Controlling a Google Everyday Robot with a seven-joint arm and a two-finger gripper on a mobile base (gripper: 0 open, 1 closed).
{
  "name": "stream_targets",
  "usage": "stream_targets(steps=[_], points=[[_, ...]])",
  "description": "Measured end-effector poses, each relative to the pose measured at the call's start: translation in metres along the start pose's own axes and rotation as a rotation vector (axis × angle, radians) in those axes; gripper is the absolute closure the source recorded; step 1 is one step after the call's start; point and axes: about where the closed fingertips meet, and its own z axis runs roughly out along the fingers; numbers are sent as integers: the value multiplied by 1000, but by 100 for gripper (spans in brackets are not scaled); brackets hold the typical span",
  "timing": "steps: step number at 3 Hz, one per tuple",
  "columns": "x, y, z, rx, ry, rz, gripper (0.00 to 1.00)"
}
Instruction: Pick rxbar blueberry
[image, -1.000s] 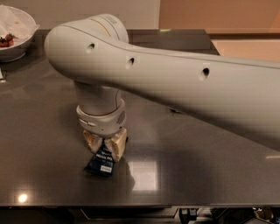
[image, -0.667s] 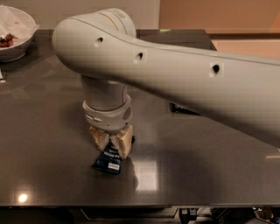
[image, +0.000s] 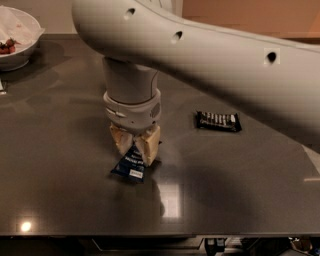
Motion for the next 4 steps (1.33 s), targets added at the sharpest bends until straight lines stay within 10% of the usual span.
stream_targets(steps=[4], points=[[31,1,-93,134,51,69,100]])
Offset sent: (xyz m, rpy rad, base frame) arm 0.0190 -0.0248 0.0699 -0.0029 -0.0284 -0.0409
